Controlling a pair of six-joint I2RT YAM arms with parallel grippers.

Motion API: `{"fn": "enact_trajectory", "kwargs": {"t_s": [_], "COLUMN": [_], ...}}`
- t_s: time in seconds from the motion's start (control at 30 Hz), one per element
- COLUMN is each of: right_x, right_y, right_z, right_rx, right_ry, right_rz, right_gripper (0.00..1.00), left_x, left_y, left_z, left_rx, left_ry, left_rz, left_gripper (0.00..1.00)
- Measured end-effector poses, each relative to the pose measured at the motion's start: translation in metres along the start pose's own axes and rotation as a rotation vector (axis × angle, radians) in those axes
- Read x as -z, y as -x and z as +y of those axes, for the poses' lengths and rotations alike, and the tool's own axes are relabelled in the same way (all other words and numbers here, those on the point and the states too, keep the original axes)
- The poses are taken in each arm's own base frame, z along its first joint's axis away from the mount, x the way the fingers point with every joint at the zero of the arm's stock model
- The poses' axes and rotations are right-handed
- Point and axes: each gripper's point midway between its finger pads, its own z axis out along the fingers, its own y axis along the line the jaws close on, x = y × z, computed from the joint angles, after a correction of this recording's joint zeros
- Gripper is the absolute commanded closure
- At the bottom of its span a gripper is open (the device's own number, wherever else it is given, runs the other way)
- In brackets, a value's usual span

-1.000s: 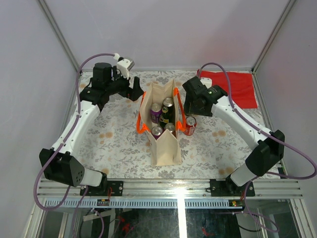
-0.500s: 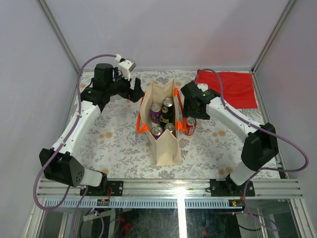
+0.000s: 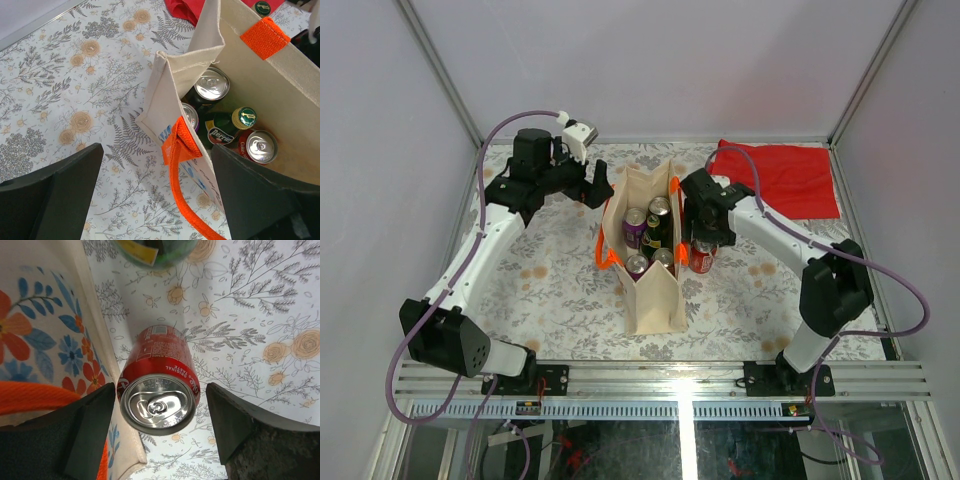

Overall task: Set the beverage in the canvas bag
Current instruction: Pick up the drink from the center of the board.

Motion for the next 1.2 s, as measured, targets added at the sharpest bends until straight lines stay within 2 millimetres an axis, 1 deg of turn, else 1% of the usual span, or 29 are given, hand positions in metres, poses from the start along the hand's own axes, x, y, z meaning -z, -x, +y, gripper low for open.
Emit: {"fn": "enact_trajectory", "kwargs": {"t_s": [0.13, 0.3, 0.67, 0.77, 0.8, 0.83, 0.9, 0.93, 1.03, 1.1, 1.2], "right_x": [-0.012, -0.018, -0.024, -0.025, -0.025, -0.025, -0.026, -0.026, -0.026, -0.025, -0.024], "right_y": [-0.016, -0.024, -0.029, -0.031, -0.032, -0.033, -0.033, -0.034, -0.033, -0.034, -0.035], "right_z": [0.0, 0.0, -0.001, -0.001, -0.001, 0.0, 0.001, 0.001, 0.002, 0.001, 0.0], "right_rx": [0.018, 0.026, 0.037, 0.037, 0.037, 0.038, 0.04, 0.042, 0.041, 0.041, 0.041], "right_ry": [-0.008, -0.01, -0.018, -0.014, -0.014, -0.011, -0.005, -0.003, 0.0, -0.001, -0.003], "right_rz": [0.055, 0.087, 0.103, 0.107, 0.11, 0.113, 0.116, 0.117, 0.117, 0.117, 0.121], "right_gripper": [0.19, 0.18, 0.18, 0.22, 0.25, 0.33, 0.5, 0.6, 0.85, 0.95, 0.99], "left_x": [0.0, 0.0, 0.0, 0.0, 0.0, 0.0, 0.0, 0.0, 0.001, 0.002, 0.002], "left_y": [-0.001, -0.001, -0.001, -0.001, -0.001, -0.001, -0.001, -0.001, 0.0, 0.001, 0.001], "left_z": [-0.001, -0.002, -0.002, -0.002, -0.002, -0.002, -0.003, -0.002, -0.003, -0.003, -0.004], "left_rx": [-0.002, -0.003, -0.006, -0.006, -0.006, -0.007, -0.007, -0.007, -0.009, -0.01, -0.012], "left_ry": [-0.002, -0.005, -0.006, -0.006, -0.006, -0.006, -0.005, -0.003, -0.003, -0.003, -0.001], "left_rz": [0.003, 0.005, 0.004, 0.004, 0.004, 0.004, 0.004, 0.003, 0.001, -0.001, -0.003], "left_gripper": [0.11, 0.11, 0.11, 0.11, 0.11, 0.11, 0.11, 0.11, 0.11, 0.11, 0.11]}}
